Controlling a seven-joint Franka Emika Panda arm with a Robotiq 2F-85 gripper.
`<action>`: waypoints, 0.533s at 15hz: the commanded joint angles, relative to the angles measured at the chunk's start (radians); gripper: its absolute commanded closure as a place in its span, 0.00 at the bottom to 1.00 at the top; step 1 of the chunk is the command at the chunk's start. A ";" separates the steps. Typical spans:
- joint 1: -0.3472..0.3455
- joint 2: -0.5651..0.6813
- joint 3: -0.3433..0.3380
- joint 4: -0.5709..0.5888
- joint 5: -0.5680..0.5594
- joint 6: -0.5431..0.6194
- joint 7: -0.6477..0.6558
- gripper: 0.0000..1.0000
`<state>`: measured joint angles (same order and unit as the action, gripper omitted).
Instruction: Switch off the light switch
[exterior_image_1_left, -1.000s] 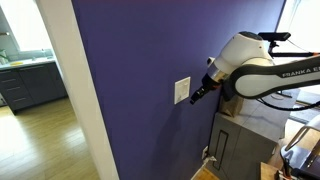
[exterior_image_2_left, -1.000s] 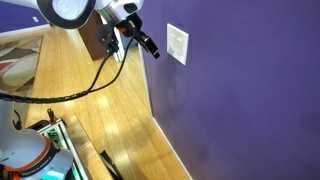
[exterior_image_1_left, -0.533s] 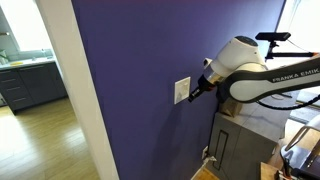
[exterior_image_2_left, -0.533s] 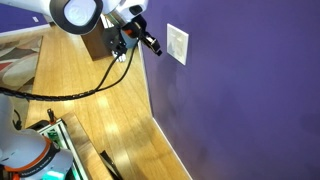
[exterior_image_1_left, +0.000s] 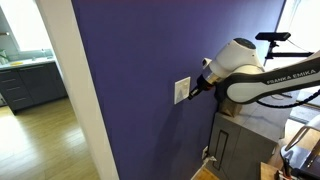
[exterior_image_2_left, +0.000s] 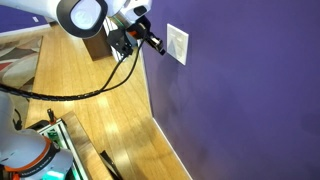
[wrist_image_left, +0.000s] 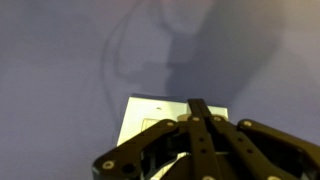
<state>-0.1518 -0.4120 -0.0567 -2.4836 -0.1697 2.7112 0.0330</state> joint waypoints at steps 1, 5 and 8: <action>-0.017 0.031 0.003 0.012 -0.020 0.046 -0.014 1.00; -0.011 0.060 0.001 0.028 -0.016 0.092 -0.032 1.00; -0.008 0.082 -0.001 0.040 -0.012 0.113 -0.042 1.00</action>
<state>-0.1576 -0.3618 -0.0567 -2.4592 -0.1741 2.7949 0.0083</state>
